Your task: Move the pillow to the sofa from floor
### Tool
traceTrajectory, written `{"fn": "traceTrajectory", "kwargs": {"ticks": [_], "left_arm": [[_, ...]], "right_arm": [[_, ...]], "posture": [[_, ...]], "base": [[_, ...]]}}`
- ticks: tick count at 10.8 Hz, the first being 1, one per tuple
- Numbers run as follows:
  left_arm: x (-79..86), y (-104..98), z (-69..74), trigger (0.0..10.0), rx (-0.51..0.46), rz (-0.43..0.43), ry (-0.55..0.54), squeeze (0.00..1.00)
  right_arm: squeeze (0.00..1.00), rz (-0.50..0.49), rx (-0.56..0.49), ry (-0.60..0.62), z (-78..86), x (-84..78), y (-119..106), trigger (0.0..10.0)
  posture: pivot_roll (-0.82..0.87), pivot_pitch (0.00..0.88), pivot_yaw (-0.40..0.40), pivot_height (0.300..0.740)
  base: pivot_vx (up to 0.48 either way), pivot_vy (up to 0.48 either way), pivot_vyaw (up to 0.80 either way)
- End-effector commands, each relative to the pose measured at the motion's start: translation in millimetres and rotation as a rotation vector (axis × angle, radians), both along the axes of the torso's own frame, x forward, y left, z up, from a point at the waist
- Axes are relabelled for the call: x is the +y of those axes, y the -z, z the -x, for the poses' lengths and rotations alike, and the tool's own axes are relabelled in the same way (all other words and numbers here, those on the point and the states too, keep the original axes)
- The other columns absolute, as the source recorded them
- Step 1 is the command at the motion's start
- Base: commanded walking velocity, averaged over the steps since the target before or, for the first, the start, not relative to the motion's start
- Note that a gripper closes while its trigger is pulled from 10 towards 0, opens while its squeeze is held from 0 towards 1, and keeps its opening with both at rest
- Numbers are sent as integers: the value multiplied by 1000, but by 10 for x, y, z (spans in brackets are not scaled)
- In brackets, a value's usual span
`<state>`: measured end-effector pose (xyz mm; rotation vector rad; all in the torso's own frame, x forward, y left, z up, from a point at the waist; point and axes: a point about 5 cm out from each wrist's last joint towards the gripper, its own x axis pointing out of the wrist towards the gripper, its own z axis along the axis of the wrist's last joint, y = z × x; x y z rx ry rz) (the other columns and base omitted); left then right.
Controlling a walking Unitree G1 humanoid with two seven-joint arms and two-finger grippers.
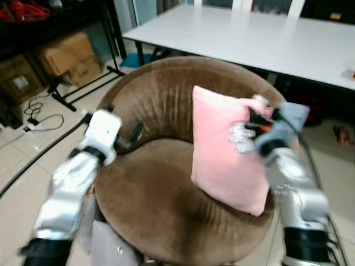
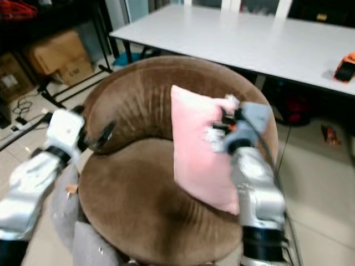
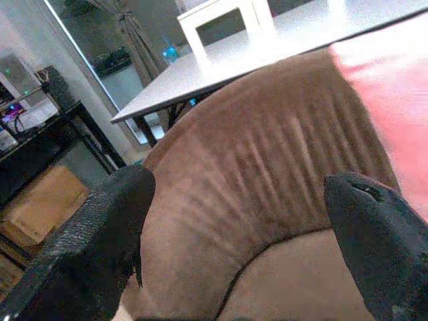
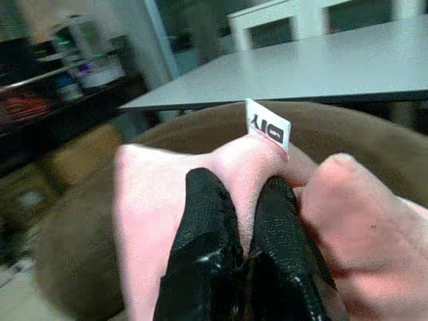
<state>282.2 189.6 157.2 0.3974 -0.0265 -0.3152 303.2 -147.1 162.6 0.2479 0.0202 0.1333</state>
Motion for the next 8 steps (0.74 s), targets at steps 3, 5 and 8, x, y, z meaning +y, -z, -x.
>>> {"fn": "traceTrajectory", "kwargs": {"ticks": [3,5,8], "left_arm": [[43,69,171,10000,97,-68,140,0],[31,108,262,10000,145,-94,199,0],[27,126,365,10000,178,-110,230,0]], "right_arm": [[0,-1,-8,-112,-107,339,-161,10000],[0,-72,62,-142,-271,613,-179,10000],[0,-302,175,127,-646,485,-115,10000]], "posture": [[-51,0,38,740],[-37,0,28,740],[-11,0,13,740]], "base": [[0,0,0],[0,0,0],[0,0,0]]}}
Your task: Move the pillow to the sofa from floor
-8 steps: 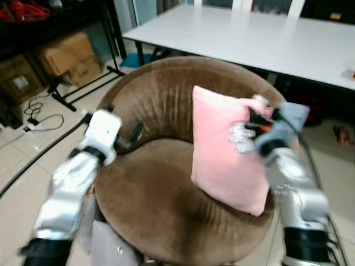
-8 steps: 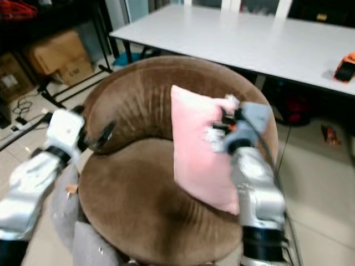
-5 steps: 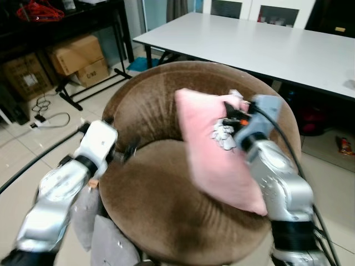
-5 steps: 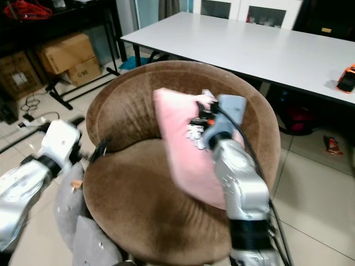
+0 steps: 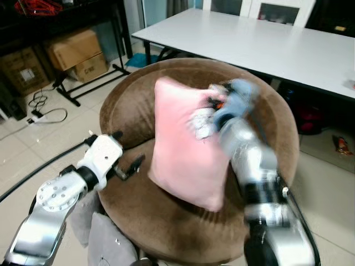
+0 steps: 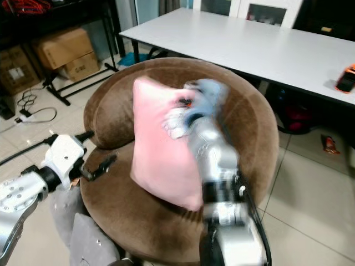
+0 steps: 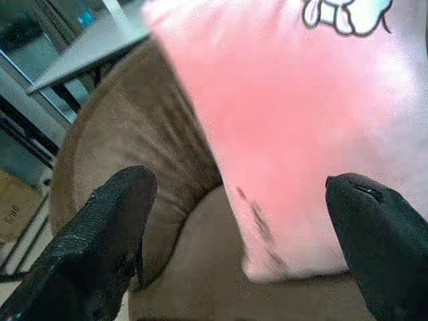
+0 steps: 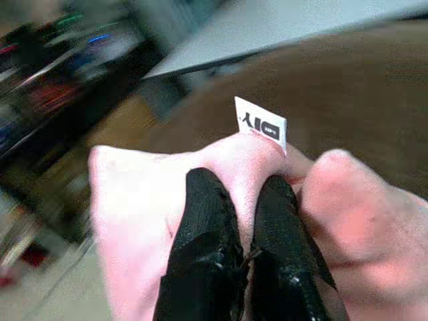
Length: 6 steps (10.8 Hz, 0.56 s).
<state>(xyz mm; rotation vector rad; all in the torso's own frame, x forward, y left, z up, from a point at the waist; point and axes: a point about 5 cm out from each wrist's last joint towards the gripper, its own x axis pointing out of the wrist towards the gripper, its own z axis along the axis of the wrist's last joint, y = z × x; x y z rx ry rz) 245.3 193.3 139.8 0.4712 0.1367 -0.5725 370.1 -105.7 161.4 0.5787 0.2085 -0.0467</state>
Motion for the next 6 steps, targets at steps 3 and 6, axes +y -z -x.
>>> {"fn": "traceTrajectory", "kwargs": {"ticks": [3,6], "left_arm": [[-8,-7,67,10000,39,-12,55,0],[-9,-18,54,10000,54,-17,76,0]], "right_arm": [[0,-121,148,326,0,-612,489,10000],[0,-37,215,387,63,-766,737,10000]], "posture": [[5,0,20,740],[10,0,34,740]], "base": [[0,0,0],[0,0,0]]}}
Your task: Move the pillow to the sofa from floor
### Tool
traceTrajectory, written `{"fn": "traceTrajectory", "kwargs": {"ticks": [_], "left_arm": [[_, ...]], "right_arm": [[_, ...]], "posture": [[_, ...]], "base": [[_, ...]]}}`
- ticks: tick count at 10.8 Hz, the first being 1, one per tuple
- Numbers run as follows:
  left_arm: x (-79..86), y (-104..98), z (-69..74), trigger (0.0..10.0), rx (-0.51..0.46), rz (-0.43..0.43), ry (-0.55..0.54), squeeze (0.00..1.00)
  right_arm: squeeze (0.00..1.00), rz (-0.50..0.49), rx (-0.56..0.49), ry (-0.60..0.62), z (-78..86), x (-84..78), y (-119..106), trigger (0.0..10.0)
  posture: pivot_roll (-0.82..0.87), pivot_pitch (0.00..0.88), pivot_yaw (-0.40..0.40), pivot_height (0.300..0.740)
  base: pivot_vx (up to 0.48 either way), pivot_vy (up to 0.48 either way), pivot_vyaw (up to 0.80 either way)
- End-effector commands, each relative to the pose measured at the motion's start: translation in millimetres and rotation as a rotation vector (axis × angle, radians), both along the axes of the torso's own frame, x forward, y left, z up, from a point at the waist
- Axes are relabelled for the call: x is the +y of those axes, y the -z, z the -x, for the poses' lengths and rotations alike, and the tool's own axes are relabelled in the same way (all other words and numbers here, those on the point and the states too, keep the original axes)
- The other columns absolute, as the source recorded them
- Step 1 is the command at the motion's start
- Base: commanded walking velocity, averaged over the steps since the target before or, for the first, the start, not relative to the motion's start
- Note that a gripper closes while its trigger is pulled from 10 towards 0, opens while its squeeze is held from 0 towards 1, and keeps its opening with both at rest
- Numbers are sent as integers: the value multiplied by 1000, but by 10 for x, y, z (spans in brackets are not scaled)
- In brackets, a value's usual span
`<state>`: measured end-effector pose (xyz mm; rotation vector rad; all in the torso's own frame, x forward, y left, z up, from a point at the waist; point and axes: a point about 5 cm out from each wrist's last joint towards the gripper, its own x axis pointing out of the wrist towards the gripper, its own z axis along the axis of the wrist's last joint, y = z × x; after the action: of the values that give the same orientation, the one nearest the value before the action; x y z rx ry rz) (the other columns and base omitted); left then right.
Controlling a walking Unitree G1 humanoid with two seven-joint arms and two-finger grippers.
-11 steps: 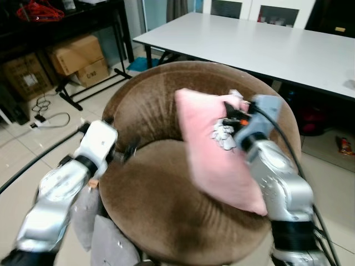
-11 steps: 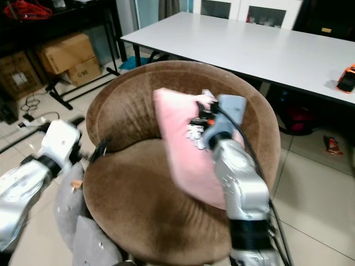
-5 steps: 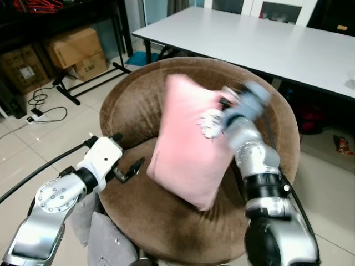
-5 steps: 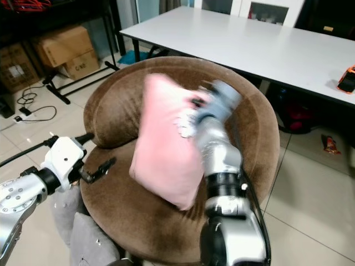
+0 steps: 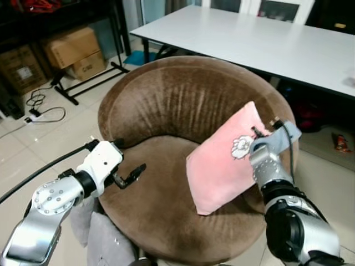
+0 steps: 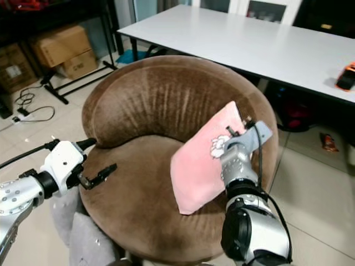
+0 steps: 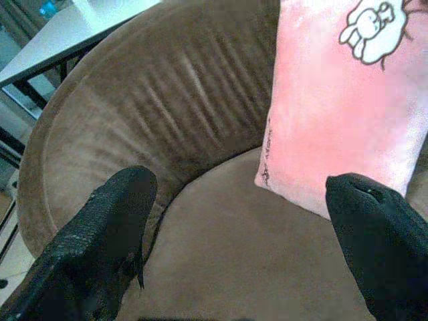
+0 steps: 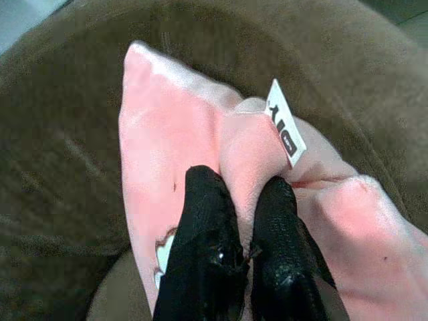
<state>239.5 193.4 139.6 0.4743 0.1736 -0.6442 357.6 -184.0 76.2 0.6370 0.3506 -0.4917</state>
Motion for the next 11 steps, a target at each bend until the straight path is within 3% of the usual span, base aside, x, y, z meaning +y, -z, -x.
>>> {"fn": "traceTrajectory", "kwargs": {"ticks": [1,2,3,5,6,7,8,9,11], "left_arm": [[-28,-10,-15,10000,11,2,23,0],[-52,6,-29,10000,17,8,32,0],[-61,10,-42,10000,21,17,35,0],[-52,-2,-65,10000,7,38,19,0],[-30,-32,-85,10000,-17,87,-24,0],[26,-85,-162,10000,-88,160,-161,0],[88,-101,-203,10000,-143,225,-330,0],[102,-74,-183,10000,-173,192,-375,0],[69,44,-98,10000,-157,161,-410,0]], "right_arm": [[800,60,-12,-96,-64,100,-57,10000],[1000,75,-66,-155,-74,107,-65,10000],[1000,63,-91,-103,-78,16,-88,10000],[1000,147,-159,-69,-107,-227,-228,10000],[1000,234,-170,-84,-120,-302,-295,10000],[0,369,-205,-228,-125,-275,-348,10000],[0,456,-292,-464,-2,-122,-339,10000],[0,503,-287,-528,173,-37,-290,10000],[0,541,-251,-541,642,171,-223,10000]], "posture": [[6,0,43,740],[5,0,47,740],[4,0,50,740],[2,0,53,740],[-3,0,52,740],[-9,0,50,740],[-17,0,44,740],[-23,0,42,740],[-35,0,38,740]], "base": [[0,0,0],[0,0,0],[0,0,0],[0,0,0],[0,0,0],[0,0,0],[0,0,0],[0,0,0],[0,0,0]]}}
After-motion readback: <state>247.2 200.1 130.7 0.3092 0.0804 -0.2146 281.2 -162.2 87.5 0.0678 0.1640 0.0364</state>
